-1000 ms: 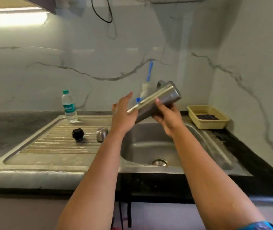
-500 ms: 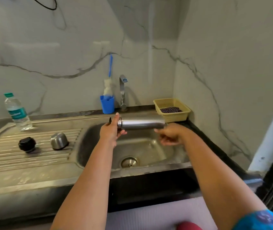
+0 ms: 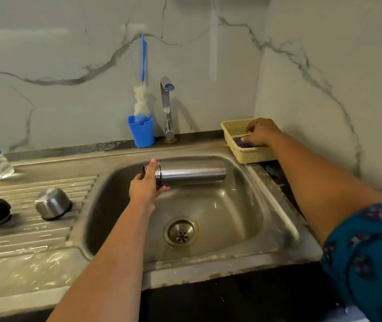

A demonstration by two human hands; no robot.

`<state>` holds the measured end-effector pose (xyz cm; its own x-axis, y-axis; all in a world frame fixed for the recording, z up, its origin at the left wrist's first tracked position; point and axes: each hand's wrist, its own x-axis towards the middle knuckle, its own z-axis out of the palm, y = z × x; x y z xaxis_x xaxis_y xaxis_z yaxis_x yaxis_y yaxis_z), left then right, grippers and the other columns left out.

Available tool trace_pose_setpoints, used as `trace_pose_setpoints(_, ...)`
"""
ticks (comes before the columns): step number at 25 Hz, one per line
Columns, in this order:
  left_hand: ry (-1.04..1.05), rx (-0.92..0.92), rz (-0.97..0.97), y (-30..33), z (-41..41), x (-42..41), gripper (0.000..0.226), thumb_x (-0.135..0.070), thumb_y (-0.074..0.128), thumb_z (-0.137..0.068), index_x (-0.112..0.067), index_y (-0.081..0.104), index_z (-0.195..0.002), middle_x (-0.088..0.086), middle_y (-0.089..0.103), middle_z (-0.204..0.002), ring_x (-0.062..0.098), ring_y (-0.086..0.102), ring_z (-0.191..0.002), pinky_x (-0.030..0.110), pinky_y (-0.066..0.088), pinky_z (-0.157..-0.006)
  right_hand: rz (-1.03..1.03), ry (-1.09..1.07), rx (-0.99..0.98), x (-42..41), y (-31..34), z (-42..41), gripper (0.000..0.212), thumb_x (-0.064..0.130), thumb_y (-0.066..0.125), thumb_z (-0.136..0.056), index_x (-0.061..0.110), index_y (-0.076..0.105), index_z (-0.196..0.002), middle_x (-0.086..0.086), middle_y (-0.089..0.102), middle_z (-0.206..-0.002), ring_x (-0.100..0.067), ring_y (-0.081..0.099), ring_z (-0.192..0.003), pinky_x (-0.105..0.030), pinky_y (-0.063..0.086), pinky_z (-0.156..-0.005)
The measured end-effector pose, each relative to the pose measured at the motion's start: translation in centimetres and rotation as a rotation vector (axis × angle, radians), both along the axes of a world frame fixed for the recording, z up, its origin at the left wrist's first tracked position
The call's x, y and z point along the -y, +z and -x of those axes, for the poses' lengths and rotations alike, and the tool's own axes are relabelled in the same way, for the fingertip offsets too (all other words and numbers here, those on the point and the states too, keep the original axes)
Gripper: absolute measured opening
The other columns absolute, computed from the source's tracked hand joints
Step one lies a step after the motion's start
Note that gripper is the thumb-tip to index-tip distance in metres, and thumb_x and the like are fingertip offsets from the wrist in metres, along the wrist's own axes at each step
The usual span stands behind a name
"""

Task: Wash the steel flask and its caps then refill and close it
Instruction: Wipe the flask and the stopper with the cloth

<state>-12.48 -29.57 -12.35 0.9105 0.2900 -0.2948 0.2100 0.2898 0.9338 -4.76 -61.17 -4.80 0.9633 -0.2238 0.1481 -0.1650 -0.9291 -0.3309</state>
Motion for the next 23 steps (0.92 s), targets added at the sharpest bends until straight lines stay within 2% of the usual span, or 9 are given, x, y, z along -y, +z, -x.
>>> trace_pose_setpoints(3, -0.019, -0.025, 0.073, -1.0, -0.8, 0.0, 0.054, -0.050, 0.070, -0.086, -0.012, 0.056, -0.120, 0.014, 0.067, -0.109, 0.026, 0.074, -0.086, 0.023, 0.060, -0.064, 0.126, 0.019, -0.247, 0.0, 0.4, -2.3, 0.061, 0.049, 0.076, -0.075, 0.015, 0.063, -0.125, -0.008, 0.061, -0.127, -0.028, 0.058, -0.111, -0.034, 0.046, -0.095)
trace_pose_setpoints(6, -0.010, -0.007, 0.102, -1.5, -1.1, 0.1, 0.044, -0.048, 0.068, -0.088, -0.013, 0.058, -0.111, 0.014, 0.068, -0.107, 0.026, 0.074, -0.088, 0.023, 0.060, -0.064, 0.171, 0.052, -0.427, -0.6, 0.0, -3.7, 0.048, 0.035, 0.075, -0.076, 0.020, 0.067, -0.121, -0.007, 0.064, -0.117, -0.025, 0.061, -0.094, -0.037, 0.051, -0.088)
trace_pose_setpoints(11, -0.017, 0.016, 0.109, -1.8, -1.2, 0.4, 0.044, -0.047, 0.068, -0.088, -0.013, 0.057, -0.115, 0.013, 0.068, -0.108, 0.026, 0.073, -0.092, 0.025, 0.060, -0.068, 0.303, 0.032, -0.276, -1.8, -1.6, -4.6, 0.032, 0.023, 0.063, -0.088, 0.006, 0.064, -0.114, -0.007, 0.058, -0.088, -0.025, 0.056, -0.080, -0.033, 0.045, -0.073)
trace_pose_setpoints(13, 0.000, 0.028, 0.125, -1.7, -1.1, 0.6, 0.047, -0.046, 0.068, -0.088, -0.013, 0.057, -0.120, 0.013, 0.067, -0.108, 0.025, 0.073, -0.092, 0.027, 0.061, -0.071, 0.271, 0.001, -0.173, -1.2, -1.7, -4.1, 0.033, 0.021, 0.061, -0.090, 0.007, 0.061, -0.119, -0.010, 0.060, -0.098, -0.028, 0.059, -0.087, -0.032, 0.045, -0.074)
trace_pose_setpoints(15, 0.032, 0.016, 0.139, -1.5, -0.9, 0.7, 0.045, -0.045, 0.069, -0.088, -0.013, 0.057, -0.118, 0.013, 0.067, -0.107, 0.026, 0.073, -0.090, 0.029, 0.061, -0.077, 0.078, -0.051, 0.001, -0.1, -0.1, -2.9, 0.036, 0.021, 0.060, -0.092, 0.004, 0.057, -0.123, -0.017, 0.059, -0.117, -0.032, 0.059, -0.101, -0.030, 0.045, -0.076)
trace_pose_setpoints(18, 0.075, -0.004, 0.169, -0.8, -0.4, 0.6, 0.038, -0.043, 0.071, -0.087, -0.014, 0.059, -0.108, 0.014, 0.067, -0.107, 0.027, 0.074, -0.086, 0.031, 0.061, -0.081, -0.324, -0.085, 0.253, 0.8, 4.0, 0.2, 0.035, 0.025, 0.059, -0.092, 0.006, 0.056, -0.122, -0.014, 0.060, -0.116, -0.031, 0.058, -0.105, -0.031, 0.046, -0.081)
trace_pose_setpoints(20, 0.068, 0.005, 0.162, 0.4, 0.1, 0.5, 0.042, -0.043, 0.071, -0.088, -0.014, 0.057, -0.114, 0.014, 0.066, -0.109, 0.027, 0.074, -0.086, 0.030, 0.061, -0.077, -0.956, -0.075, 0.373, -0.6, 5.7, 3.5, 0.030, 0.028, 0.059, -0.090, 0.010, 0.058, -0.115, -0.008, 0.062, -0.109, -0.027, 0.061, -0.101, -0.034, 0.051, -0.079)
trace_pose_setpoints(21, 0.060, 0.033, 0.152, 1.1, 0.6, 0.3, 0.045, -0.043, 0.070, -0.088, -0.013, 0.057, -0.119, 0.015, 0.066, -0.112, 0.026, 0.074, -0.086, 0.029, 0.062, -0.073, -1.348, -0.045, 0.366, -2.1, 6.0, 5.9, 0.025, 0.028, 0.056, -0.091, 0.011, 0.059, -0.109, -0.010, 0.064, -0.105, -0.028, 0.062, -0.096, -0.035, 0.052, -0.073)
trace_pose_setpoints(23, 0.061, 0.084, 0.136, 2.2, 1.6, 0.0, 0.054, -0.044, 0.070, -0.087, -0.012, 0.055, -0.128, 0.015, 0.065, -0.116, 0.026, 0.074, -0.088, 0.025, 0.061, -0.063, -1.884, 0.062, 0.246, -5.1, 4.7, 9.9, 0.031, 0.034, 0.047, -0.094, 0.007, 0.061, -0.096, -0.015, 0.065, -0.095, -0.032, 0.061, -0.090, -0.038, 0.050, -0.075)
